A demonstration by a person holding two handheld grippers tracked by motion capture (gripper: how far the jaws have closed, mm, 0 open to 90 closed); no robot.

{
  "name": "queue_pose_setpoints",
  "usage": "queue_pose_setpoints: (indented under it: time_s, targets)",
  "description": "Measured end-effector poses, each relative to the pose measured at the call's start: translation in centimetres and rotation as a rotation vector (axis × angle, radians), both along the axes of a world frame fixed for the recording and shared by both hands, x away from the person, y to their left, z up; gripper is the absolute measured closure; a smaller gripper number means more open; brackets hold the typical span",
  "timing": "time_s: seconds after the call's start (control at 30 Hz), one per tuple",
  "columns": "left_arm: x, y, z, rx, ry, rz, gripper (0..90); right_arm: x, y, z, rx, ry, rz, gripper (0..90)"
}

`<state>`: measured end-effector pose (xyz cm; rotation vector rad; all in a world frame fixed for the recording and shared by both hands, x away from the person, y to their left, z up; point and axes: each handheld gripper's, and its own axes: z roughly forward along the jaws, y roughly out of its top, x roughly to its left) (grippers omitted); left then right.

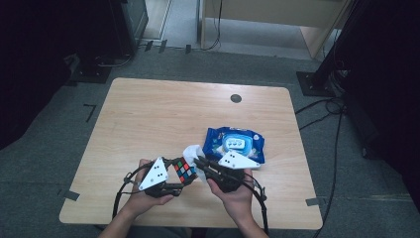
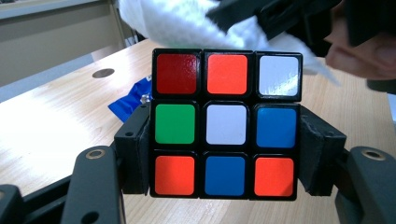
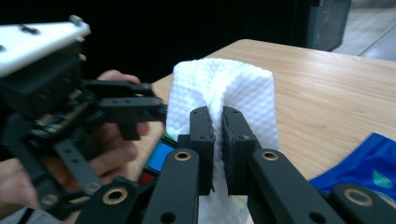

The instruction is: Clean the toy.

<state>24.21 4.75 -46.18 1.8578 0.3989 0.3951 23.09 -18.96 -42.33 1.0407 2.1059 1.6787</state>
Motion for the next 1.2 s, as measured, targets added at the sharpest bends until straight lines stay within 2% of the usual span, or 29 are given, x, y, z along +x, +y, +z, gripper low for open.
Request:
queue_pose_setpoints:
  time_s: [0.1,0.27,0.33,0.4,0.5,0.6,0.73,0.8,0.83,1.0,1.1,1.2]
  targets:
    - [0.0,0.0,0.1,0.001,-0.003,0.004,34.2,0.5,-0.4,-0.7,-0.023,-0.001,-0.035,84.7]
    - [0.1,0.2,0.2,-0.004,-0.009,0.010,34.2,1.4,-1.1,-2.2,-0.086,0.043,-0.097,84.8]
    - [0.1,0.4,0.2,-0.006,-0.009,0.014,34.2,1.7,-1.4,-2.5,-0.084,0.063,-0.117,84.8]
    - [0.2,0.4,0.2,-0.002,-0.007,0.018,34.2,1.5,-1.7,-2.1,-0.056,0.052,-0.125,84.8]
    - [0.3,0.4,0.0,0.010,-0.003,0.021,34.2,0.8,-1.8,-0.7,-0.008,0.015,-0.108,84.8]
    - [0.2,0.1,0.0,0.009,-0.005,0.016,34.2,-0.3,-1.0,0.7,0.035,-0.016,-0.049,84.8]
    - [0.0,-0.1,0.1,0.008,-0.009,0.010,34.2,-1.0,0.3,1.0,0.025,-0.028,0.009,84.6]
    - [-0.1,-0.1,0.2,0.012,-0.018,0.012,34.2,-1.0,0.5,0.7,0.007,-0.024,0.012,84.6]
    - [-0.1,0.0,0.2,0.009,-0.019,0.012,34.2,-0.9,0.5,0.5,0.016,-0.021,0.008,84.5]
    - [0.0,0.3,0.4,-0.005,-0.014,0.015,34.2,0.0,-0.2,-0.7,0.007,0.016,-0.042,84.5]
    - [0.1,0.5,0.4,0.001,-0.014,0.020,34.3,0.7,-0.7,-1.8,-0.026,0.037,-0.072,84.5]
    - [0.2,0.7,0.6,-0.024,-0.011,0.026,34.3,1.5,-1.1,-3.1,-0.089,0.070,-0.099,84.4]
